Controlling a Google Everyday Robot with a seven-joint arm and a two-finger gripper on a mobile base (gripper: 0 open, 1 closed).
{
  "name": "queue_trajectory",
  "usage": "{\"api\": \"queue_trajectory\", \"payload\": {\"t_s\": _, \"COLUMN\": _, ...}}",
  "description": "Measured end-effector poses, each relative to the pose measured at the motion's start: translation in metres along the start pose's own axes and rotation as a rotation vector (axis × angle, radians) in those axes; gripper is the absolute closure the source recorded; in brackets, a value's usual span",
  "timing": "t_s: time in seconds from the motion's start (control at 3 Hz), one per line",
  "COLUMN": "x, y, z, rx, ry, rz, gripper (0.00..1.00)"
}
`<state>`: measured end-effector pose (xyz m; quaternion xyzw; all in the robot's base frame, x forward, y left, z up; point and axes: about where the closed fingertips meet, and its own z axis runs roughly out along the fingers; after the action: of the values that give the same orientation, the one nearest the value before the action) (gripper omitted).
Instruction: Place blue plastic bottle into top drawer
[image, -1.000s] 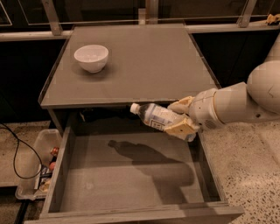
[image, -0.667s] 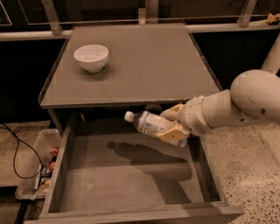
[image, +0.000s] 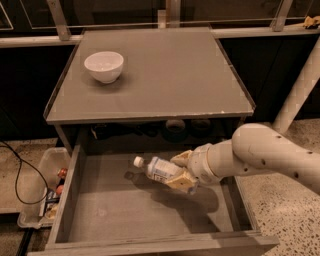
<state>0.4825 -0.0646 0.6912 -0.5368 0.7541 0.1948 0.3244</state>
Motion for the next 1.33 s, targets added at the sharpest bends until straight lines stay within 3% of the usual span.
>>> {"api": "queue_trajectory", "payload": {"t_s": 0.33, "x": 0.016, "y": 0.013, "z": 0.028, "rx": 0.065, "ry": 0.008, "rz": -0.027, "gripper": 1.00}}
{"api": "queue_trajectory", "payload": {"t_s": 0.67, "x": 0.023, "y": 0.001, "z": 0.044, "rx": 0.130, "ry": -0.017, "rz": -0.042, "gripper": 1.00}}
{"api": "queue_trajectory", "payload": {"t_s": 1.33, "x": 0.024, "y": -0.011, "z": 0.056, "rx": 0.147, "ry": -0.043, "rz": -0.046, "gripper": 0.58}}
